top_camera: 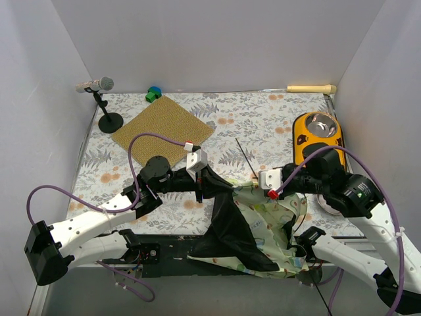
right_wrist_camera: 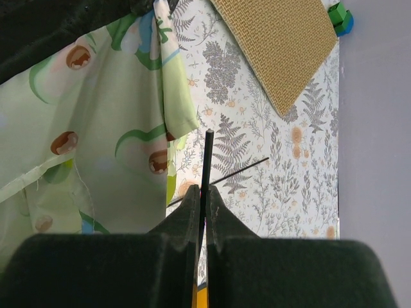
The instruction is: Set up the pet tent
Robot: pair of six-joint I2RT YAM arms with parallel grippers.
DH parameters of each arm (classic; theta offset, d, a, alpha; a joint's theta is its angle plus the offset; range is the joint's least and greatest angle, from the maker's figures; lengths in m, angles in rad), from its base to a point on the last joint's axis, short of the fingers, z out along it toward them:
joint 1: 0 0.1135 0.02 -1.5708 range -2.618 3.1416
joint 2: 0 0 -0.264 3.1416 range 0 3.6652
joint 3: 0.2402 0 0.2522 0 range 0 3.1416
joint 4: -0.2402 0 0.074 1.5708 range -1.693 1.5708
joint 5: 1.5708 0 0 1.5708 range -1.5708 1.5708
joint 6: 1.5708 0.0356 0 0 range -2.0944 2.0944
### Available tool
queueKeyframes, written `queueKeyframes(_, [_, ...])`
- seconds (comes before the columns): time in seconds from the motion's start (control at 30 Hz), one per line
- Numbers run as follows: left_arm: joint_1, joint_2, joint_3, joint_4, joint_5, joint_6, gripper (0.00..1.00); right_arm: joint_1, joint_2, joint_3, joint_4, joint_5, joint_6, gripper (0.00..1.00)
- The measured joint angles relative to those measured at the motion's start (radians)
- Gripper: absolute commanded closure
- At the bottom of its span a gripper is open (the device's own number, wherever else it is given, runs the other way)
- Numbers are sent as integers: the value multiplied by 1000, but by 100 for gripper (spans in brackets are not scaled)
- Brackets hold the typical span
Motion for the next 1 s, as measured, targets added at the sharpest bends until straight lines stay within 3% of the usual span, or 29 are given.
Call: queueKeyframes(1.0, [0,-1,-11,-1,-25,13,100,15,-33,-61,39,21,-55,99])
